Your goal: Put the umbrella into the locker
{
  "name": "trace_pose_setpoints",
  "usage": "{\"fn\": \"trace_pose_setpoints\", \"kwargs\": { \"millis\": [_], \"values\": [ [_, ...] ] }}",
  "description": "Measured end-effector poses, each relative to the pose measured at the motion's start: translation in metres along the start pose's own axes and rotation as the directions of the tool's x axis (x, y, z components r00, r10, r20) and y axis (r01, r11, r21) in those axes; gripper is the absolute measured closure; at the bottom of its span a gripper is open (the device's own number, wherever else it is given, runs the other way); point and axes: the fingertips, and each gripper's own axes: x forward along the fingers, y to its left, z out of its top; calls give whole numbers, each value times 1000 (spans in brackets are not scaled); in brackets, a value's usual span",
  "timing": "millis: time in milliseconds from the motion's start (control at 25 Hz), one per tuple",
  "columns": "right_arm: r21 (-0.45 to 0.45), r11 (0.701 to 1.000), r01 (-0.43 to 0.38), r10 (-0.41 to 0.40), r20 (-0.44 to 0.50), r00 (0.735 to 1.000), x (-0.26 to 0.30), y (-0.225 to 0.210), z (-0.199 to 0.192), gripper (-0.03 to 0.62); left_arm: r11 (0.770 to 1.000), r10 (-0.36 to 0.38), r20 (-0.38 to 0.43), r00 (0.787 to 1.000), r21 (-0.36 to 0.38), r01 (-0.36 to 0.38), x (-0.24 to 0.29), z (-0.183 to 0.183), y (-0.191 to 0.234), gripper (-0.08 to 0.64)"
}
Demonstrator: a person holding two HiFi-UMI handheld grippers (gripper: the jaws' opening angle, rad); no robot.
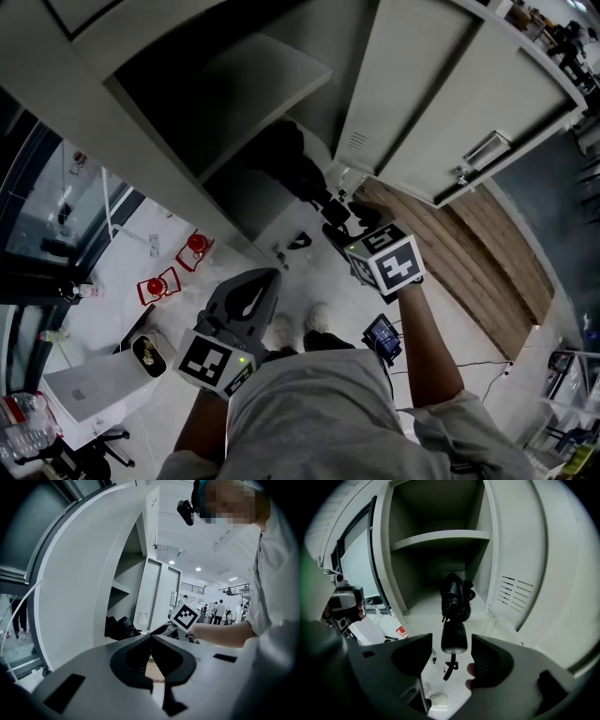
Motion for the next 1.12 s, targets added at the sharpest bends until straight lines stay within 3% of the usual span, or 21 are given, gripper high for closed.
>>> {"fn": "trace_pose_setpoints", "kwargs": {
  "millis": [200, 360, 1120],
  "values": [
    [-9, 1000, -2, 2, -30, 1000, -1, 3, -10, 326, 1000, -4, -2, 1000, 4, 4, 0, -1, -6, 545],
    [-10, 1000, 25, -25, -18, 1000, 0, 0, -11, 404, 1000, -2, -3, 1000, 5, 2, 0, -3, -7, 545],
    [-52, 997, 52, -53, -21, 998, -3, -6, 0, 405, 1000, 8, 1, 1000, 7, -8, 2, -1, -4, 545]
  ]
}}
